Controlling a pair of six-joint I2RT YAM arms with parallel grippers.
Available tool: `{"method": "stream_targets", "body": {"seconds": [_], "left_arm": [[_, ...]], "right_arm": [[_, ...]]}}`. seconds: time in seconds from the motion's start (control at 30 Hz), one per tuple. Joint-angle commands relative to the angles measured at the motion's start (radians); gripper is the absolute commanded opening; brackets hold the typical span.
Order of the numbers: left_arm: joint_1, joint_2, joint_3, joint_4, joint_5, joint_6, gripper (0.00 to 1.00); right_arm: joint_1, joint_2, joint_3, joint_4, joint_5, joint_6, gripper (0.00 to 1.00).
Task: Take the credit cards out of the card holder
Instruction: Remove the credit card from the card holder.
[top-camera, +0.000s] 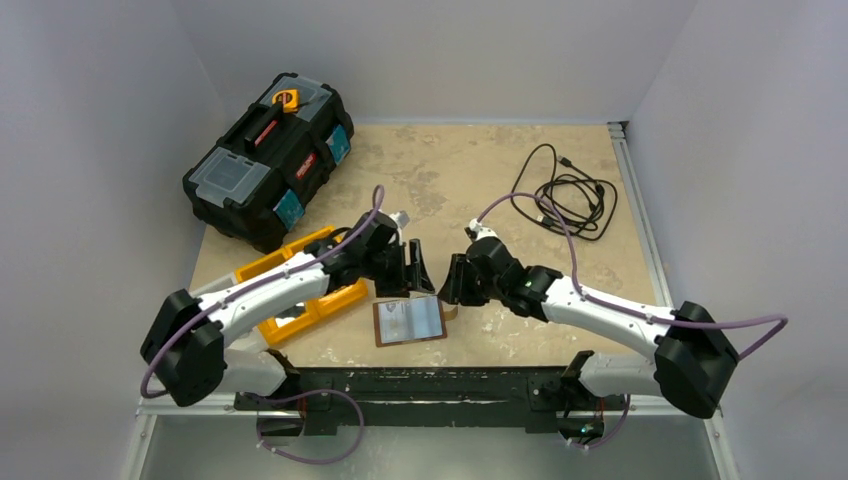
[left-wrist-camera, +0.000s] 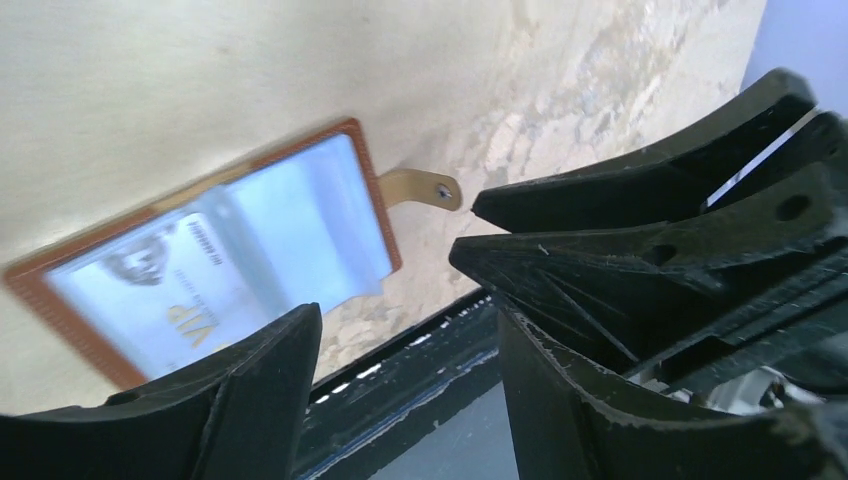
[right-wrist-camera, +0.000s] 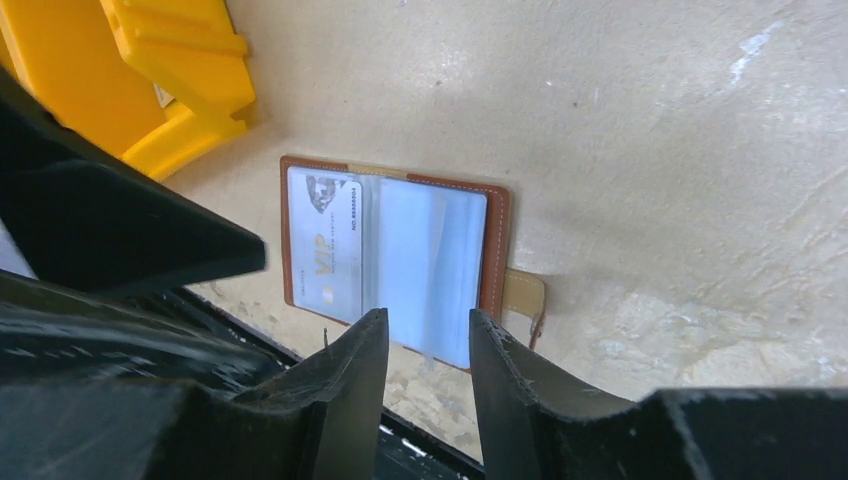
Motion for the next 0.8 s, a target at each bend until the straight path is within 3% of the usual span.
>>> {"method": "stream_targets", "body": {"seconds": [0.0, 0.27, 0.47, 0.77], "left_arm": [[0.051, -0.101, -0.040, -0.127, -0.114, 0.015, 0.62], [0.085, -0.161, -0.165, -0.135, -0.158, 0.014, 0.34], [0.097, -0.131, -0.208, -0.099, -0.168, 0.004, 0.20], [0.100, -0.067, -0.227, -0.057, -0.173, 0.006, 0.12]], "right_arm": [[0.027, 0.048, 0.039, 0.101, -0.065, 0.009, 0.35], [0.104, 0.196, 0.108, 0.208, -0.127, 0.038, 0.32], [0.111, 0.310, 0.115, 0.312, -0.197, 0.062, 0.29], [0.111, 0.402, 0.090, 0.383, -0.240, 0.076, 0.28]]}}
